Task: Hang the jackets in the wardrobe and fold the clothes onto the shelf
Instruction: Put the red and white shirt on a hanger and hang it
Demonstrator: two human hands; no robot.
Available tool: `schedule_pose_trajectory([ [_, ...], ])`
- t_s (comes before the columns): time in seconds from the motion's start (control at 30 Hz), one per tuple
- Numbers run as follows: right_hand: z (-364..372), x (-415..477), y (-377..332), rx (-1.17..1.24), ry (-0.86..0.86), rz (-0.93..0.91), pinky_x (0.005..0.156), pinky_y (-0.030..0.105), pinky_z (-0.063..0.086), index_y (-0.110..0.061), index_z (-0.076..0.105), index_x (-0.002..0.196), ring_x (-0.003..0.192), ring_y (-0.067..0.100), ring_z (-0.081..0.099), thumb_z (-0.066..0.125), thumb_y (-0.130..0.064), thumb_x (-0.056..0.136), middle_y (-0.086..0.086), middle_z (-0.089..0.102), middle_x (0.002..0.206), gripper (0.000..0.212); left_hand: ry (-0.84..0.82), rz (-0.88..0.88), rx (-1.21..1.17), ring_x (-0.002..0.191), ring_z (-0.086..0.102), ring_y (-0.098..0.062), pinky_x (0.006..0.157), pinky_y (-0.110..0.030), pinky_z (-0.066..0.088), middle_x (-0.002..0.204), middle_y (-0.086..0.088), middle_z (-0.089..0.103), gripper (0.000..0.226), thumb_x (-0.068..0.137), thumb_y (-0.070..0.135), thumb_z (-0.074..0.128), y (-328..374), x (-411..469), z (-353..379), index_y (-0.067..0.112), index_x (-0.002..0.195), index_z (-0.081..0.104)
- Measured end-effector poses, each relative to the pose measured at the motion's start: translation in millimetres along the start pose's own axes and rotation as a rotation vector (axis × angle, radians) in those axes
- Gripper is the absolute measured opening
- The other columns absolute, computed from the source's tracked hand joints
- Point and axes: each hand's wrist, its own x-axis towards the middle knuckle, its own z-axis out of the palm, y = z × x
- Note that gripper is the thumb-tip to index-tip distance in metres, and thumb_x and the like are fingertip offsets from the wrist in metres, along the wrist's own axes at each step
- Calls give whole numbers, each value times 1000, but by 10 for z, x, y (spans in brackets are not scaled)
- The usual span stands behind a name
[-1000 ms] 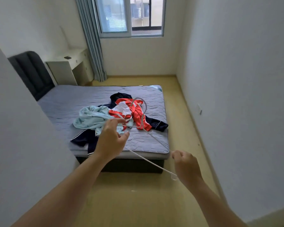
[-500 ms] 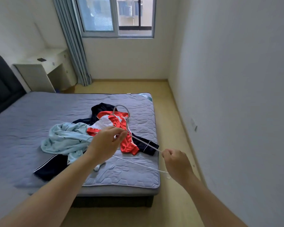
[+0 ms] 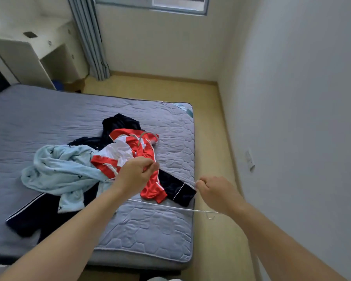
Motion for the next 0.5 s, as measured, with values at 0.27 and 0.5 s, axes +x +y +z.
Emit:
schedule_pose_trajectory([
  [0.27, 90, 1459, 231, 32, -223, -101, 76, 29, 49, -40, 52, 128, 95, 10, 61, 48, -37, 86, -11, 66, 109, 42, -111, -161, -69, 62, 53, 1, 58, -14, 37, 71, 12, 58, 23, 90, 39, 71, -147, 1041, 611, 25, 87, 52],
  [0.5, 661, 3290, 663, 114, -488, -140, 54, 19, 43, -14, 61, 106, 64, 6, 55, 46, -9, 97, -6, 59, 79, 19, -66, -494, -57, 72, 58, -2, 65, -12, 37, 94, 7, 57, 18, 88, 25, 71, -857, 2051, 1232, 23, 99, 57],
])
